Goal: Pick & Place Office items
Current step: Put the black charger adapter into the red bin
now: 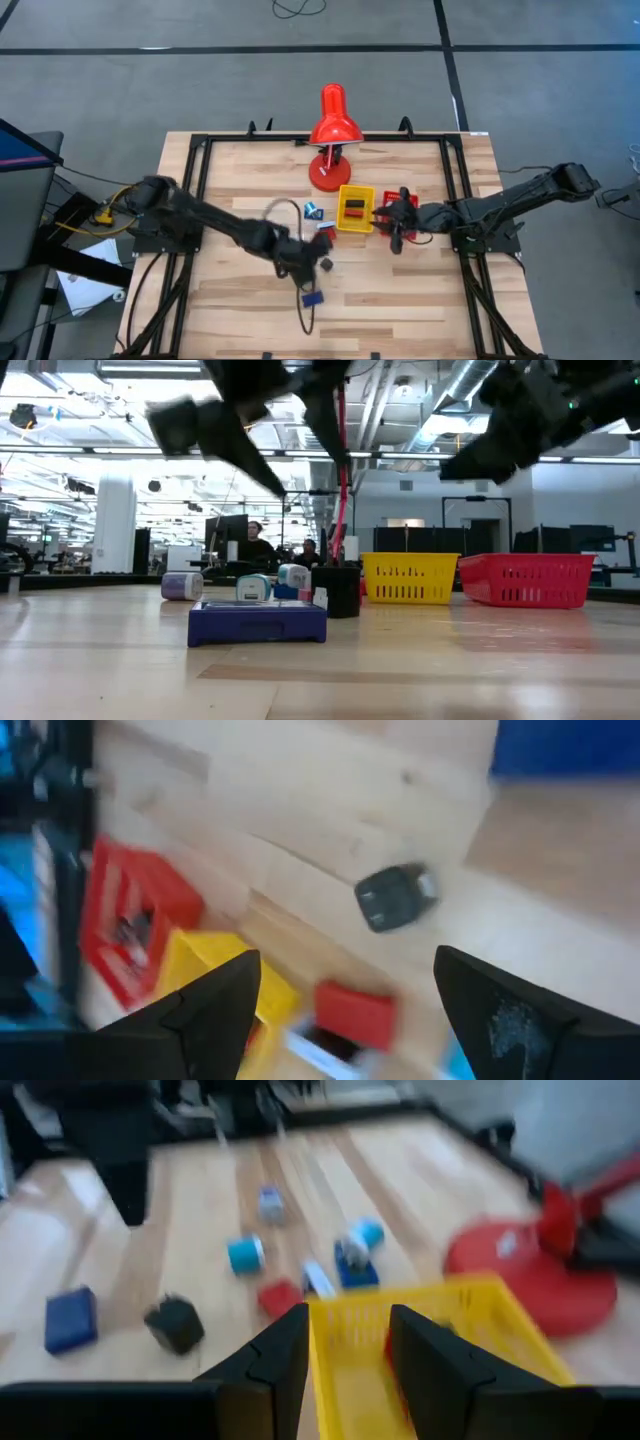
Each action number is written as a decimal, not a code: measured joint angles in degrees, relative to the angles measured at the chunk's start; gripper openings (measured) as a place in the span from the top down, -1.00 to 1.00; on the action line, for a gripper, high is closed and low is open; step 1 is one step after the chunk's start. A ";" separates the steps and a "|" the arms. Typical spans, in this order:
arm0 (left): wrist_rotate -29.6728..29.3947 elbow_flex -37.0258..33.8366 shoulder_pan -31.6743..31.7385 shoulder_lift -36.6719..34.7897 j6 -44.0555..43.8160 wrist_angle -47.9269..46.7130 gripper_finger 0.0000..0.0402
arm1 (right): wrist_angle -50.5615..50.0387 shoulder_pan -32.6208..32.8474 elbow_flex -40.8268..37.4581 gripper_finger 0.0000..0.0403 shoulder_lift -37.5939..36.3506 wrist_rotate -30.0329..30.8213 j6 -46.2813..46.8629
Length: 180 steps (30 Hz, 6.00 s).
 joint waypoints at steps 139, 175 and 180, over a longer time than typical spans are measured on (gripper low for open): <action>13.64 -55.30 5.20 -39.88 -50.17 56.62 -0.45 | -51.97 -6.28 9.36 0.17 -1.95 -11.98 26.62; 13.22 -55.30 5.27 -39.88 -50.37 56.62 -0.45 | -47.71 -6.26 5.42 -0.10 12.26 -6.62 25.80; 13.22 -55.30 5.27 -39.88 -50.37 56.62 -0.45 | -49.65 -6.24 5.82 -0.09 12.26 -6.64 25.83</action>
